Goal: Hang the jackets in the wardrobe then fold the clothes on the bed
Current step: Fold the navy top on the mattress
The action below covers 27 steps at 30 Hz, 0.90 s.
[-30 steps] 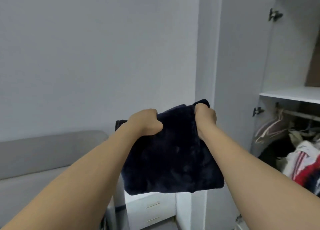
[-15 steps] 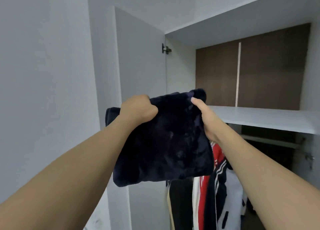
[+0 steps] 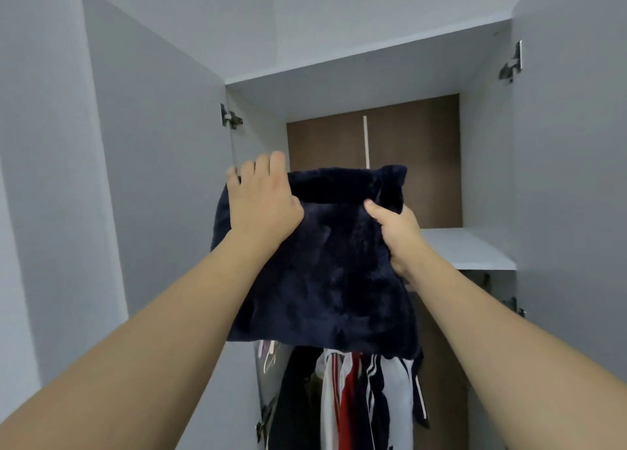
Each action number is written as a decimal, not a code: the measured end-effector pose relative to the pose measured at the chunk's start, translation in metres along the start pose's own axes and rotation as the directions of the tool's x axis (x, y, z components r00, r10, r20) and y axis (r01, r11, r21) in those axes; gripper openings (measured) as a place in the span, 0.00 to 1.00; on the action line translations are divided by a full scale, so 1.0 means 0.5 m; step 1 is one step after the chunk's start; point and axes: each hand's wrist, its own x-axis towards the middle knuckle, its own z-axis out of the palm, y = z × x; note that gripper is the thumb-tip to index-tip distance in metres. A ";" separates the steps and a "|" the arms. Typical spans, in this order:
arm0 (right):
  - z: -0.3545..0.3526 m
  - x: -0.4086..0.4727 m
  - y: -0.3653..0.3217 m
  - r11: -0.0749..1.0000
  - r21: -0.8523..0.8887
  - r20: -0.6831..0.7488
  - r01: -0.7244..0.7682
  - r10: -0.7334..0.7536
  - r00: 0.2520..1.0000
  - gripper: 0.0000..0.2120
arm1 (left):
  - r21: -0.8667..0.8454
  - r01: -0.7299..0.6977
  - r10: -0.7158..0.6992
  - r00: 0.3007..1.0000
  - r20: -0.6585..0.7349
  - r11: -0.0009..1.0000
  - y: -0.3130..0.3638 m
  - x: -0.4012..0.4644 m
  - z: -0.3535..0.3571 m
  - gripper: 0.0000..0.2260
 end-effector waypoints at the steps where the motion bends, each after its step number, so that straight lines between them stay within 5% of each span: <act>1: -0.005 0.018 -0.002 1.000 0.001 -0.035 0.012 -0.012 0.999 0.10 | -0.038 -0.047 0.045 0.998 -0.053 0.998 -0.004 0.002 0.021 0.22; 11: -0.058 0.285 0.064 0.997 0.049 -0.256 -0.066 0.076 0.964 0.20 | -0.308 -0.188 0.260 0.942 0.210 0.932 -0.035 0.063 0.283 0.24; 27: -0.056 0.807 0.307 0.939 0.036 -0.224 -0.343 0.342 0.913 0.19 | -0.269 -0.049 0.167 0.884 0.436 0.962 -0.093 0.212 0.761 0.29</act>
